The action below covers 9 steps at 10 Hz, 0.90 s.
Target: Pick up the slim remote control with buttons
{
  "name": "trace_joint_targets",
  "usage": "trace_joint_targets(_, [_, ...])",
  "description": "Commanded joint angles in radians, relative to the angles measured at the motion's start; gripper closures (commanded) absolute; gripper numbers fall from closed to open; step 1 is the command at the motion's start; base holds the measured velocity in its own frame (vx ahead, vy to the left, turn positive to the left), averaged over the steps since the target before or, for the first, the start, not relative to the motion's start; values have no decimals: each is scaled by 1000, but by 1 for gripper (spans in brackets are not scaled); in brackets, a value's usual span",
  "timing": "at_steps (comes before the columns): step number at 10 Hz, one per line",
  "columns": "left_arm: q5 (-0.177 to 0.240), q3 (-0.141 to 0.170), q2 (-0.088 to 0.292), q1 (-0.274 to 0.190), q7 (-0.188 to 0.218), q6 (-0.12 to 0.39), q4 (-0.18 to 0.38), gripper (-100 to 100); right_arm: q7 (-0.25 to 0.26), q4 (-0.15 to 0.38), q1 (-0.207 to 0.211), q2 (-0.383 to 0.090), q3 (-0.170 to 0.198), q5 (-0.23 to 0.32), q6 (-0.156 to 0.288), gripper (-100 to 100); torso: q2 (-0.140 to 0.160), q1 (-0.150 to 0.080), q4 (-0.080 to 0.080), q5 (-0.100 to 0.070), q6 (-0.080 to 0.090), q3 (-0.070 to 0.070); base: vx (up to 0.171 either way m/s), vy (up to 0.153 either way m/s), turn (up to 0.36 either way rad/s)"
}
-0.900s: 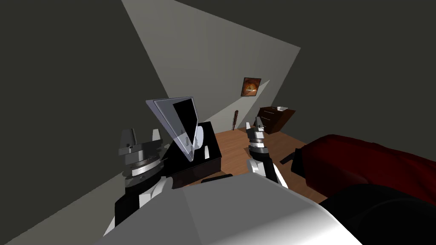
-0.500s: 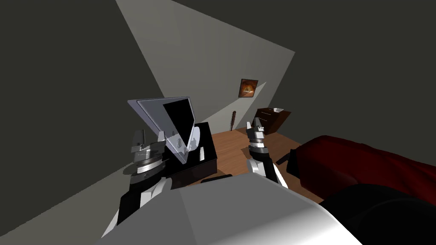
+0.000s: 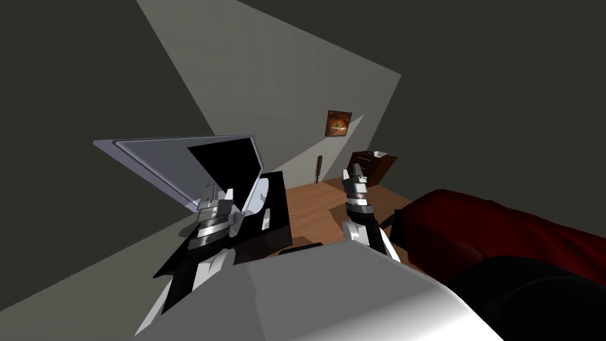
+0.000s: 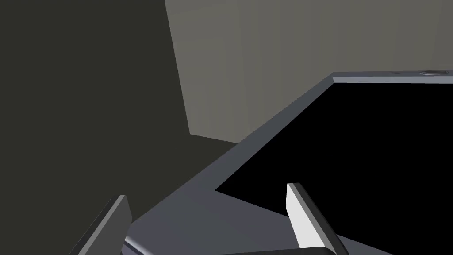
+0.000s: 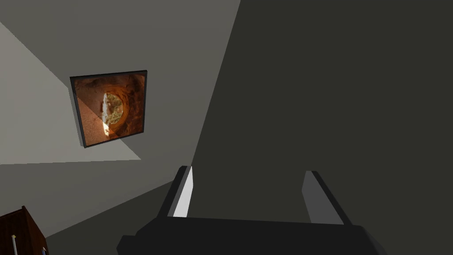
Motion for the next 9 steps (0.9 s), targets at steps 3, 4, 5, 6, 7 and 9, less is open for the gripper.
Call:
trace_joint_targets(3, [19,19,23,-8,3,45,85,-100,0,0,0,0,0,0,0,0,0,4,0,1,0,0,86,-223,-17])
trace_joint_targets(4, [33,35,38,-17,8,79,133,-100,0,0,0,0,0,0,0,0,2,8,0,1,0,1,77,-212,-36])
trace_joint_targets(5, [47,52,53,-27,14,109,173,-100,0,0,0,0,0,0,0,0,1,6,0,1,0,0,161,-260,13])
trace_joint_targets(6, [47,52,53,-27,14,116,185,-100,0,0,0,0,0,0,0,0,-2,4,-1,1,-1,-2,63,-150,226])
trace_joint_targets(7, [47,52,53,-27,14,116,185,-100,0,0,0,0,0,0,0,0,1,9,0,2,-1,0,2,-72,-53])
trace_joint_targets(9, [63,69,68,-39,22,156,239,-100,0,0,0,0,0,0,0,0,4,13,1,3,-1,2,54,-137,-19])
